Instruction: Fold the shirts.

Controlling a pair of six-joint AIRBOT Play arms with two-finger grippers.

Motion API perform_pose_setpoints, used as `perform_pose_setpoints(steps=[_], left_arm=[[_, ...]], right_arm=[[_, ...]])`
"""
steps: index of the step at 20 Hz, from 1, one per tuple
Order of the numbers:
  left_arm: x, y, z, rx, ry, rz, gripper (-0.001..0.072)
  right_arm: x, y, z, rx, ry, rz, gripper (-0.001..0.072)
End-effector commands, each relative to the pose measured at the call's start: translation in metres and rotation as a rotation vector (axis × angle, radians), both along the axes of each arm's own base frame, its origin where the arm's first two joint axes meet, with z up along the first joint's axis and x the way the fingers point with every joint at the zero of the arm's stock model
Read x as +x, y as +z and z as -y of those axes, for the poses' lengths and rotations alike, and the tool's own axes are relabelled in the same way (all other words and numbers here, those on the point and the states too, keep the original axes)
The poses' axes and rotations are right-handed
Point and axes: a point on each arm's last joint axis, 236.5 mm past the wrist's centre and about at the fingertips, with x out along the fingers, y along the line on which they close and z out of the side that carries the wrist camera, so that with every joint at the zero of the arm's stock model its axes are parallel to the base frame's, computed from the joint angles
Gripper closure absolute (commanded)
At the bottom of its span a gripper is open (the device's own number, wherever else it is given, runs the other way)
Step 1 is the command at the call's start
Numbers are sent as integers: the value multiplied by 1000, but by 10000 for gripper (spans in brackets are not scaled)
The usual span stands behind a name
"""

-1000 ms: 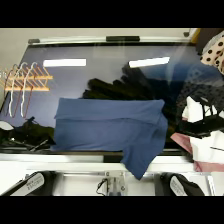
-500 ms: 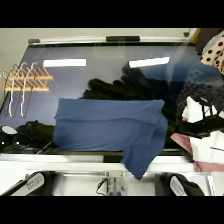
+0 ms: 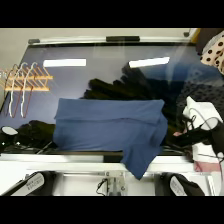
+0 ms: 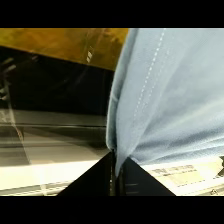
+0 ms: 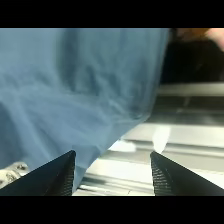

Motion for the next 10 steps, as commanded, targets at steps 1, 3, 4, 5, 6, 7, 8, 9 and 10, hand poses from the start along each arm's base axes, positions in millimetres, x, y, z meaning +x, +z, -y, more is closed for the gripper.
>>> perform_pose_setpoints(steps=[1, 3, 4, 5, 6, 7, 8, 9, 10], left_arm=[[5, -3, -5, 26, 10, 21, 672], [5, -3, -5, 26, 9, 20, 672], [5, -3, -5, 25, 9, 20, 672], [5, -3, -5, 24, 9, 18, 672], [5, -3, -5, 24, 8, 19, 671], [5, -3, -5, 25, 9, 19, 671], [5, -4, -5, 27, 10, 21, 672], [6, -4, -6, 30, 11, 25, 671], [7, -4, -7, 33, 13, 28, 672]], right_arm=[[-25, -28, -19, -2, -12, -74, 129], [-28, -38, -22, -28, -27, -79, 129], [-26, -40, -21, -43, -38, -74, 130], [-24, -42, -19, -51, -48, -65, 132], [-21, -43, -17, -61, -61, -59, 167], [-18, -43, -17, -64, -81, -50, 201], [-15, -44, -18, -60, -90, -40, 201], [-13, -43, -20, -52, -92, -31, 201], [-12, -43, -22, -43, -91, -28, 201]])
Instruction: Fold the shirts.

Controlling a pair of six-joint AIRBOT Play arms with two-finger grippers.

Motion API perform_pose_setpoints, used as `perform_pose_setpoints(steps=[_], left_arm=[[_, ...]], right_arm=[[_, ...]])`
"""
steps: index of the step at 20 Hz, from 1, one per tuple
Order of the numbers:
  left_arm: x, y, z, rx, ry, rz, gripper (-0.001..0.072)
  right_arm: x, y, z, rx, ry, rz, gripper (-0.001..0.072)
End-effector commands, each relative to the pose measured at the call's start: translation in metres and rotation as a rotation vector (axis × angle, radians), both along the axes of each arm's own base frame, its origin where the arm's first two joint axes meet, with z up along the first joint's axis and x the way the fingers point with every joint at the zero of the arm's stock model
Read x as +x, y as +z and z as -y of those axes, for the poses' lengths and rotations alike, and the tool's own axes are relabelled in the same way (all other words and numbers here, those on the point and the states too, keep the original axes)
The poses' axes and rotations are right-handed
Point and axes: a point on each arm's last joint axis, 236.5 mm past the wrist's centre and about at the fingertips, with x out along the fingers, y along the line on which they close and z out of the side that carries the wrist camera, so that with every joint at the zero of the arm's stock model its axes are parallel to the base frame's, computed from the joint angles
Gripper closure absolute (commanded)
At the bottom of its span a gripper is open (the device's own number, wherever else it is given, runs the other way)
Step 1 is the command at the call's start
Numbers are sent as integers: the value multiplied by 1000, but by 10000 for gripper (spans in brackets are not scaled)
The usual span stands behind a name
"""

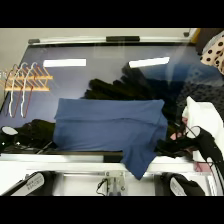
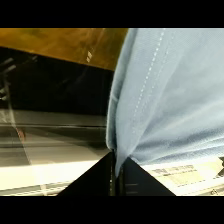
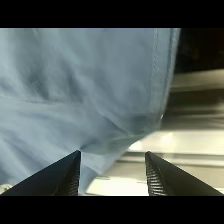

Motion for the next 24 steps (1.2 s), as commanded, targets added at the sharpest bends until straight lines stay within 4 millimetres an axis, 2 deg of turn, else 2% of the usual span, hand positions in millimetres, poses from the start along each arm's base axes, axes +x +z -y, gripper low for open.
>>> perform_pose_setpoints(steps=[1, 4, 7, 9, 12, 14, 16, 20, 22, 24], left_arm=[[8, -4, -6, 32, 15, 30, 672], [8, -4, -6, 31, 15, 29, 672], [9, -4, -7, 32, 15, 31, 672], [16, 1, -10, 39, -17, 67, 672], [45, 33, -22, 47, -150, 187, 672], [81, 63, -34, 80, -136, 283, 673], [123, 88, -36, 104, -87, 390, 673], [187, 110, -11, 49, -124, 458, 672], [218, 115, -4, 41, -129, 464, 672], [246, 113, 1, 33, -122, 459, 672]], right_arm=[[5, -2, -3, 2, -25, 18, 201], [-5, -7, -5, 9, -24, -9, 214], [-9, -7, -7, 22, -5, -19, 629], [3, 2, -16, 73, 28, 37, 637], [51, 33, -8, 51, 37, 172, 638], [95, 66, 3, 7, 12, 299, 638], [138, 89, 19, -46, -31, 383, 638], [208, 102, 24, -13, -63, 417, 638], [243, 106, 31, -19, -76, 445, 638], [266, 103, 35, -20, -96, 460, 638]])
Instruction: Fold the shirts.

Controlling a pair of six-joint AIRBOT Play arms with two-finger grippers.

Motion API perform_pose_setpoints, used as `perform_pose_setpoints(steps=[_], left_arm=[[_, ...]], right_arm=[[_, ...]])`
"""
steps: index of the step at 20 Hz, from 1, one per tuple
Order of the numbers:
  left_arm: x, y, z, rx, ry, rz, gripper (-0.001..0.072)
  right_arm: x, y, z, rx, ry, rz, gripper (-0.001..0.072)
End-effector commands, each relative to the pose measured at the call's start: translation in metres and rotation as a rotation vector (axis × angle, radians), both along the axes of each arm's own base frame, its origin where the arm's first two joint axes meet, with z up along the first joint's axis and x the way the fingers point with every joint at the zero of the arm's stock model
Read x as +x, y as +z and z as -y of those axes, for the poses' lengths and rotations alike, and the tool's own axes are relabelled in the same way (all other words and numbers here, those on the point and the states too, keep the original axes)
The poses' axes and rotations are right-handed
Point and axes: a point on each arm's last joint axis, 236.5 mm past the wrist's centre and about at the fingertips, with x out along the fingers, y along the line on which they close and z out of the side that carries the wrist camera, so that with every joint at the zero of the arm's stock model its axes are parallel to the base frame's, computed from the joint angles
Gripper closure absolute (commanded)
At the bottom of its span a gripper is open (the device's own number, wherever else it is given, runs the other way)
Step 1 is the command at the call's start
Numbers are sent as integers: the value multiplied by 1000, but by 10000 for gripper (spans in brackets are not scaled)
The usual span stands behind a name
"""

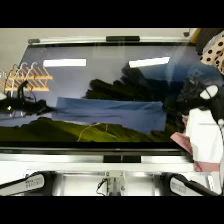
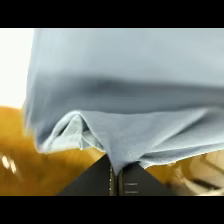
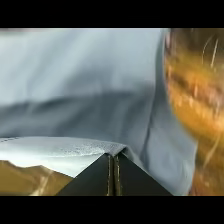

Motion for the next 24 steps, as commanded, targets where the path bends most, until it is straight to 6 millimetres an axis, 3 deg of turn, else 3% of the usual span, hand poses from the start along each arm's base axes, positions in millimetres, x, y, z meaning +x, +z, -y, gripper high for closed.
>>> perform_pose_setpoints(steps=[1, 3, 6, 7, 8, 9, 10, 15, 18, 24], left_arm=[[51, 0, 15, -34, 17, -8, 672], [61, -22, 20, -57, 44, -72, 672], [59, -53, 25, -78, 49, -153, 670], [58, -59, 25, -83, 63, -173, 592], [58, -61, 25, -86, 71, -181, 368], [58, -59, 24, -86, 72, -179, 85], [58, -56, 23, -86, 65, -175, -8], [55, -16, 13, -110, 7, -181, -6], [56, 6, 17, -97, -8, -133, -3], [53, 38, 37, -77, -58, -60, -2]], right_arm=[[52, -2, 7, 14, -40, 47, 639], [62, -16, 7, 33, -62, 41, 638], [59, -45, 5, -19, -15, -9, 636], [61, -49, 4, -37, 0, -6, 584], [63, -50, 1, -48, 28, 11, 326], [63, -48, -2, -46, 68, 27, 80], [58, -48, 0, -51, 97, 16, 69], [-9, -59, 28, -40, 231, -215, 36], [-8, -64, 30, -27, 229, -219, 36], [2, -93, 0, 121, 205, -244, 36]])
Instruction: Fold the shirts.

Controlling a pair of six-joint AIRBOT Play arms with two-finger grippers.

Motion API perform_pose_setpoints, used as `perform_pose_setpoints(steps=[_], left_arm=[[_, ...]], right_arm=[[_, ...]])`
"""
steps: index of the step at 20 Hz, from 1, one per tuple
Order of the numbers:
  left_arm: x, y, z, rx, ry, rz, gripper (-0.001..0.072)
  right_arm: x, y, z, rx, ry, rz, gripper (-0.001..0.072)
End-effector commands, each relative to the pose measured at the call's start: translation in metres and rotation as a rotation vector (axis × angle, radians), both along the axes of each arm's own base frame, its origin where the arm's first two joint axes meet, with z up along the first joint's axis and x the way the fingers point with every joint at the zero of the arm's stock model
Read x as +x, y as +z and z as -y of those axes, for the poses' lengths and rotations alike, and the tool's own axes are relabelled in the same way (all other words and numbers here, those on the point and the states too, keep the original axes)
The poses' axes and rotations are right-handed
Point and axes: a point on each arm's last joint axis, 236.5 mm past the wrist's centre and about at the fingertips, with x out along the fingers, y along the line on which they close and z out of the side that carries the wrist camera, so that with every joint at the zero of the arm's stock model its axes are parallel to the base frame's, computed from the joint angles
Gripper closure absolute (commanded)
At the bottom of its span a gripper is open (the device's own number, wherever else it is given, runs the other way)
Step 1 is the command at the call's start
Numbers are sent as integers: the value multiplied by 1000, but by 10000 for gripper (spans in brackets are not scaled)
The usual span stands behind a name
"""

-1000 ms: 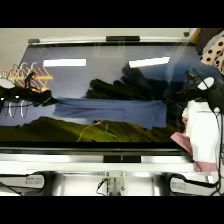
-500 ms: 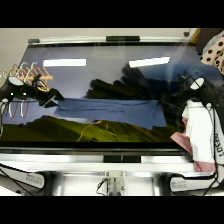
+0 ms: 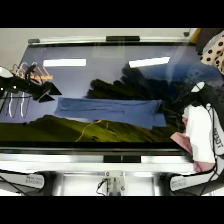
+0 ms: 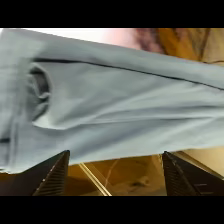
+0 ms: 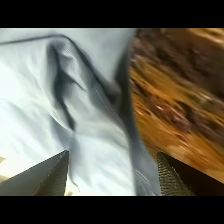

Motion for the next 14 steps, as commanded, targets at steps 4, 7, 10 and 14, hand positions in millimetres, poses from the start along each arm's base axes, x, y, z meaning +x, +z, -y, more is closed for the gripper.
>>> perform_pose_setpoints(steps=[4, 7, 10, 14], left_arm=[[-9, 20, 26, 4, -70, 30, -2], [-17, 20, 35, -2, -105, 6, 68], [-22, 20, 48, -10, -141, -4, 279], [-31, 17, 101, -14, -288, 42, 672]], right_arm=[[5, -36, -36, 54, 39, -37, 36], [3, -42, -58, 50, 110, -33, 230], [6, -25, -71, 55, 146, 10, 636], [20, 42, -78, 66, 131, 174, 637]])
